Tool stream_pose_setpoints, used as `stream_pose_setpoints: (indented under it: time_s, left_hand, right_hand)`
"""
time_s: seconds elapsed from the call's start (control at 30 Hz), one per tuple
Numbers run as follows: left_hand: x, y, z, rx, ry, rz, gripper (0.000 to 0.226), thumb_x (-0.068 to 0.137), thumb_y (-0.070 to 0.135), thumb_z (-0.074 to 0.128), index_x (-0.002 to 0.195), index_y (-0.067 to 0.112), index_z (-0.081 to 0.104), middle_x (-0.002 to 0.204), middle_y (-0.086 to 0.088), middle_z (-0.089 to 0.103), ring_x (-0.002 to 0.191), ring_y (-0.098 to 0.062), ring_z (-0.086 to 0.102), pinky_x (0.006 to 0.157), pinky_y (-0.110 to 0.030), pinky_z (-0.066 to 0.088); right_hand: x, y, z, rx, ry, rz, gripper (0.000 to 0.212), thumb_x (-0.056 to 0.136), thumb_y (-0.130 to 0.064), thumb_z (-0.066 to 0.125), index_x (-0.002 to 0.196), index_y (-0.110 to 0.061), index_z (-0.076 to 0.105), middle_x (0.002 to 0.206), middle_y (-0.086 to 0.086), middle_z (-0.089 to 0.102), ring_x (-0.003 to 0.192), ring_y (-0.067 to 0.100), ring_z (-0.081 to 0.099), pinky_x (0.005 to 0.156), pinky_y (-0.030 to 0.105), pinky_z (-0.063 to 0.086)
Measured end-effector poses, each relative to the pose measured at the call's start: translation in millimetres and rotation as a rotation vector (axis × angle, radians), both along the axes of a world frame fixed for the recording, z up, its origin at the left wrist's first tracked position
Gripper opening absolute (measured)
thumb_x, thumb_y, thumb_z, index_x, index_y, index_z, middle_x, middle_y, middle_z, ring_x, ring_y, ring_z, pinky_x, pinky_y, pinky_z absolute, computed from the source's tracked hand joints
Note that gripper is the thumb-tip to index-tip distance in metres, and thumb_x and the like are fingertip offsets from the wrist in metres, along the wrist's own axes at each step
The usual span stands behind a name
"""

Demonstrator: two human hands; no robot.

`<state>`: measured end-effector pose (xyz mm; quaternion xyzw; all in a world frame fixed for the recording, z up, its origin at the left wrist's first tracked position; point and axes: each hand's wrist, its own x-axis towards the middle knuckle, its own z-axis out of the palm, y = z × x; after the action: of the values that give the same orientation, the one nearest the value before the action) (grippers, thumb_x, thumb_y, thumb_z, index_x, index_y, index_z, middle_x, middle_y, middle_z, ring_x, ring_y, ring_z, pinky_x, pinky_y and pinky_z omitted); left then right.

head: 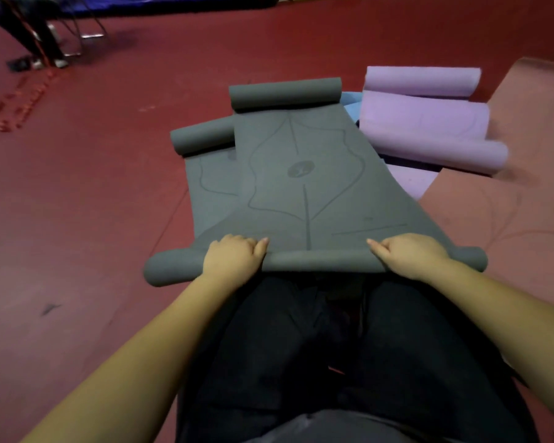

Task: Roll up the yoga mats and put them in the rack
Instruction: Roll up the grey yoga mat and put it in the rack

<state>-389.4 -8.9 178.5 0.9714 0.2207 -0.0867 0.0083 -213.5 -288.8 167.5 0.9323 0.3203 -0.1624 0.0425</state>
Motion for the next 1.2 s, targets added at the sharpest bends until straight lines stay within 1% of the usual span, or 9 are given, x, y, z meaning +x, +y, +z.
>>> stream_pose_setpoints:
  time_s: [0.07, 0.2, 0.37, 0.5, 0.6, 0.77, 0.97, 1.1, 1.2]
  left_hand:
    - [-12, 7, -2, 0.085, -0.025, 0.007, 0.074, 0.095, 0.058, 0.011, 0.102, 0.02, 0.075, 0.103, -0.008, 0.067, 0.106, -0.033, 0.056, 0.088, -0.041, 0.042]
    - [-22, 8, 3, 0.134, -0.197, -0.019, 0.074, 0.096, 0.051, 0.018, 0.077, 0.015, 0.079, 0.077, -0.007, 0.06, 0.083, -0.033, 0.054, 0.075, -0.039, 0.041]
    - [-4, 8, 24, -0.016, -0.103, 0.122, 0.057, 0.104, 0.045, 0.029, 0.079, 0.009, 0.066, 0.096, -0.016, 0.069, 0.092, -0.036, 0.064, 0.075, -0.036, 0.043]
    - [11, 19, 22, -0.319, 0.08, 0.157, 0.03, 0.101, 0.026, 0.031, 0.083, 0.01, 0.051, 0.115, -0.021, 0.061, 0.089, -0.033, 0.052, 0.076, -0.036, 0.038]
    - [15, 20, 13, -0.356, 0.234, 0.203, 0.033, 0.098, 0.03, 0.04, 0.112, 0.01, 0.062, 0.127, -0.016, 0.06, 0.106, -0.033, 0.057, 0.085, -0.036, 0.042]
    - [19, 10, -3, -0.22, 0.266, 0.199, 0.039, 0.092, 0.038, 0.043, 0.113, 0.016, 0.068, 0.119, -0.01, 0.065, 0.107, -0.033, 0.059, 0.084, -0.038, 0.042]
    - [13, 10, -11, -0.262, 0.114, 0.231, 0.034, 0.09, 0.039, 0.049, 0.084, 0.013, 0.071, 0.096, -0.01, 0.067, 0.085, -0.03, 0.058, 0.07, -0.033, 0.041]
    - [16, 13, -8, -0.235, 0.055, 0.168, 0.029, 0.095, 0.039, 0.049, 0.081, 0.016, 0.058, 0.1, -0.013, 0.064, 0.087, -0.03, 0.054, 0.069, -0.033, 0.037]
    - [22, 16, -9, -0.266, 0.102, 0.153, 0.026, 0.091, 0.038, 0.052, 0.075, 0.02, 0.058, 0.098, -0.012, 0.064, 0.092, -0.032, 0.057, 0.07, -0.033, 0.04]
  right_hand:
    - [1, -1, 0, -0.006, -0.003, -0.006, 0.065, 0.1, -0.061, 0.015, 0.102, -0.026, 0.069, 0.114, 0.009, 0.068, 0.108, 0.028, 0.062, 0.088, 0.035, 0.047]
    - [1, -3, 4, -0.008, 0.01, -0.006, 0.064, 0.1, -0.06, 0.015, 0.102, -0.026, 0.07, 0.115, 0.009, 0.068, 0.109, 0.028, 0.062, 0.087, 0.035, 0.046]
    - [17, -1, 23, -0.033, 0.128, -0.065, 0.069, 0.102, -0.057, 0.016, 0.124, -0.014, 0.065, 0.135, 0.017, 0.058, 0.124, 0.031, 0.054, 0.098, 0.035, 0.041]
    - [32, -4, 32, -0.074, 0.259, -0.136, 0.067, 0.105, -0.049, 0.02, 0.133, -0.002, 0.057, 0.143, 0.022, 0.049, 0.13, 0.032, 0.048, 0.104, 0.031, 0.034]
    - [26, -4, 25, -0.13, 0.299, -0.088, 0.056, 0.107, -0.043, 0.023, 0.136, -0.007, 0.055, 0.145, 0.018, 0.049, 0.132, 0.029, 0.046, 0.103, 0.029, 0.033]
    - [26, -15, 2, -0.103, 0.226, 0.023, 0.037, 0.104, -0.042, 0.032, 0.115, -0.018, 0.059, 0.105, 0.007, 0.047, 0.121, 0.03, 0.048, 0.101, 0.033, 0.034]
    - [8, -17, 5, 0.029, -0.104, -0.001, 0.04, 0.1, -0.05, 0.04, 0.082, -0.02, 0.061, 0.1, 0.006, 0.065, 0.098, 0.028, 0.061, 0.066, 0.032, 0.037]
    - [-9, -22, 5, 0.109, -0.286, -0.004, 0.042, 0.097, -0.051, 0.048, 0.068, -0.02, 0.049, 0.08, 0.008, 0.068, 0.084, 0.031, 0.064, 0.057, 0.033, 0.031]
    - [-20, -29, 2, 0.203, -0.349, 0.016, 0.046, 0.095, -0.047, 0.056, 0.063, -0.014, 0.056, 0.069, 0.009, 0.065, 0.074, 0.032, 0.064, 0.054, 0.032, 0.04]
